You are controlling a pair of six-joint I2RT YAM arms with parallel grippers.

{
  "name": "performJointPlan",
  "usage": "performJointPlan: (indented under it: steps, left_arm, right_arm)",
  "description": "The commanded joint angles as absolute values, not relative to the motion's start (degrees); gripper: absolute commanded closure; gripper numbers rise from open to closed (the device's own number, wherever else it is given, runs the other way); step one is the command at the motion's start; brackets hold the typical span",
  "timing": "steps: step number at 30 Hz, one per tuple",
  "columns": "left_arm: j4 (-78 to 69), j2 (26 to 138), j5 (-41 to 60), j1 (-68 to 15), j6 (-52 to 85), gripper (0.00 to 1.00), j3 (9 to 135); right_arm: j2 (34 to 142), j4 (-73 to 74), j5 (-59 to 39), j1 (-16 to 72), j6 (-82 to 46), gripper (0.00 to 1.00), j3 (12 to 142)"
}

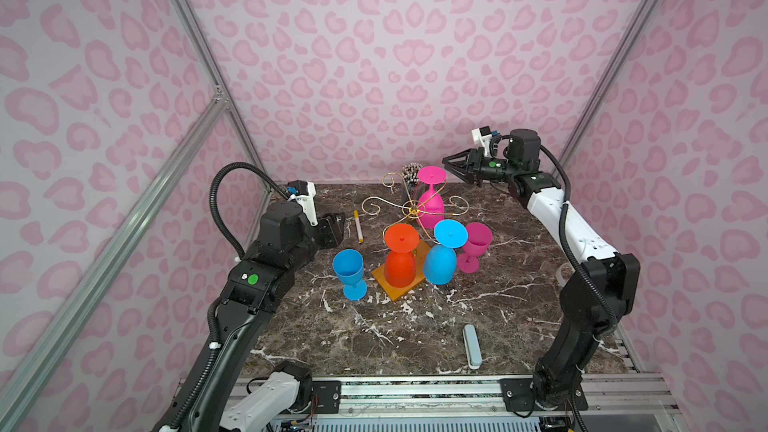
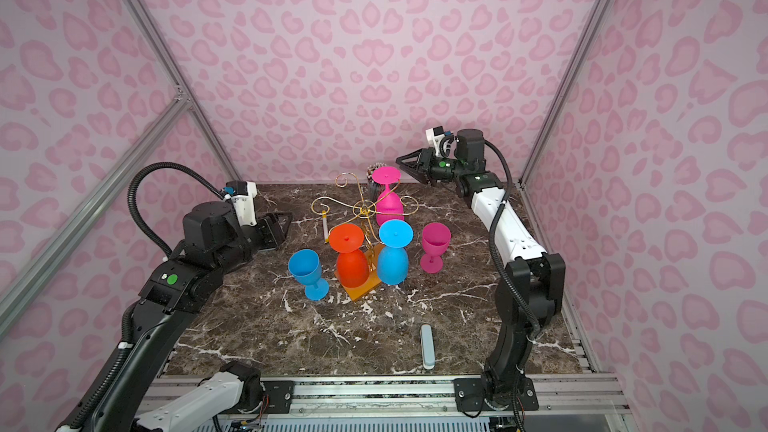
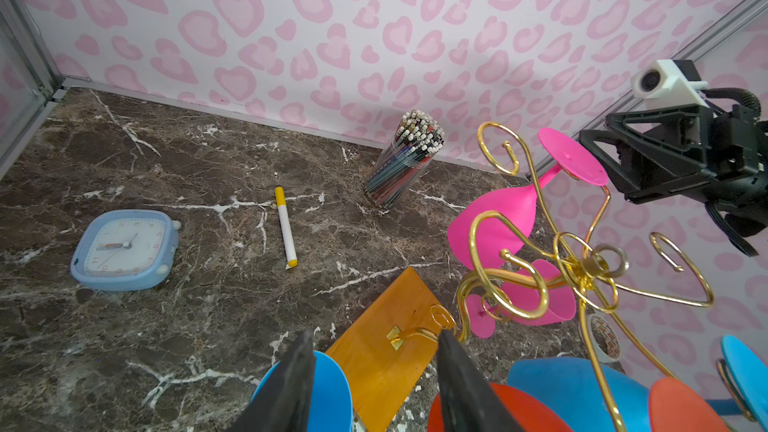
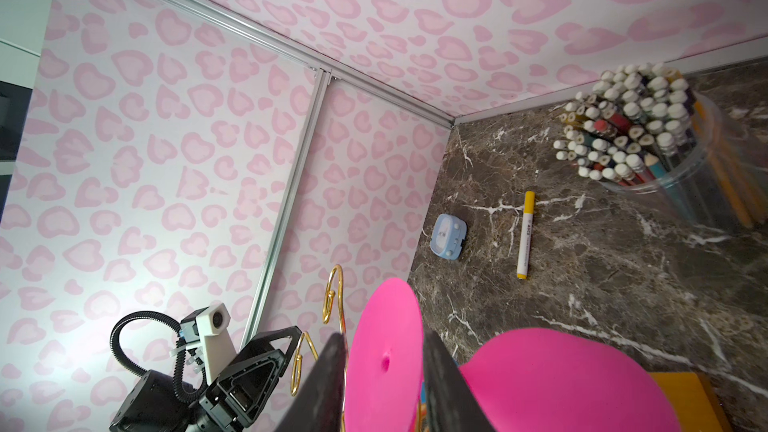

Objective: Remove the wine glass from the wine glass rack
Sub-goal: 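Reach the right gripper to the magenta glass stem on the rack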

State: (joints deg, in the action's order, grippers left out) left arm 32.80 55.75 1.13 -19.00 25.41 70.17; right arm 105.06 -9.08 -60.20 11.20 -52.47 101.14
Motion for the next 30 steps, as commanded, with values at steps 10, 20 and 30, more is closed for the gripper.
performJointPlan:
  steps: [10, 20, 30]
  left_arm:
    - [31.8, 54.2, 1.2, -18.9, 25.4, 0.5, 69.0]
    - [31.8, 53.7, 1.3, -18.8, 25.5, 0.5, 68.7]
    - [31.6, 52.9, 0.8, -18.9, 25.8, 0.5, 67.9]
  right_arm:
    - [107.1, -12.9, -60.4, 12.1, -49.8, 0.68, 103.2]
    - [107.2, -14.6, -60.9, 12.7, -49.2, 0.72, 104.2]
    - [107.6, -15.6, -60.6, 13.0, -48.7, 0.78, 104.7]
